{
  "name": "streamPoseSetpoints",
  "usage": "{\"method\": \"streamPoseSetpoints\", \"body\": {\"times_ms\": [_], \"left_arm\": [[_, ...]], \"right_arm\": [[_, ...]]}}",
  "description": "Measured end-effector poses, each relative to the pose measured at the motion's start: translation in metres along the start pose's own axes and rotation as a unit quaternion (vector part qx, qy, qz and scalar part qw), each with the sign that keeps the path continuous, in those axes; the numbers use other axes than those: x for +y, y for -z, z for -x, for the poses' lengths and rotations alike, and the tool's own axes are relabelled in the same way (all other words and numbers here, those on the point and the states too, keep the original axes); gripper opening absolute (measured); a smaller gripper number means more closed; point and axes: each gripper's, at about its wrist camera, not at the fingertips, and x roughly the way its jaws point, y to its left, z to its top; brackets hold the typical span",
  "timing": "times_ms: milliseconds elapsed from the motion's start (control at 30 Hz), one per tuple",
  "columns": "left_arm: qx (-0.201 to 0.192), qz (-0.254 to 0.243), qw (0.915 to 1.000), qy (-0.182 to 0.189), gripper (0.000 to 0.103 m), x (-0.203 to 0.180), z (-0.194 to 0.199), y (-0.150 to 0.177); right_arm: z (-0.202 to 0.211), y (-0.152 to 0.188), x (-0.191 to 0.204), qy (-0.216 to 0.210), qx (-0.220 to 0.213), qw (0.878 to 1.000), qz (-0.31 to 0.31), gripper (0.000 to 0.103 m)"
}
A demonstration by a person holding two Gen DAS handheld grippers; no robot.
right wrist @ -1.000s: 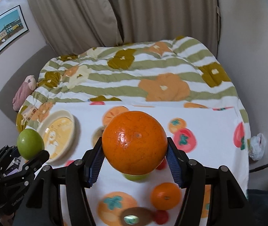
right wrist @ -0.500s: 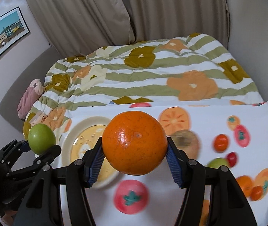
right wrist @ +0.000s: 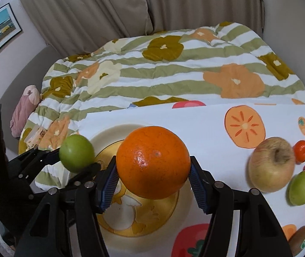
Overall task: Organize fruits
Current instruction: 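Carry the green apple and orange over the duck bowl with both grippers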
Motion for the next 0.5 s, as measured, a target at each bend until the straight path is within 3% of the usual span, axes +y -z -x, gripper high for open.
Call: {"method": "streamPoseSetpoints", "body": {"times_ms": [400,433,500], "left_arm": [[0.017,-0.062,0.9979,0.01,0.06,-0.016,-0.022,-0.001],[0.013,-0.063,0.9978,0.012,0.065,-0.016,-0.021,0.0],[0.004,-0.061,0.9978,0.025,0.084,-0.014,-0.016,-0.001]], "right_arm": [[-0.007,-0.001,-0.004,0.019,0.012,1.0,-0.017,0.058],[-0.007,-0.001,-0.004,0.02,0.012,1.0,-0.018,0.058],[-0.008,-0.002,-0.004,0.022,0.012,1.0,-0.017,0.058]]}}
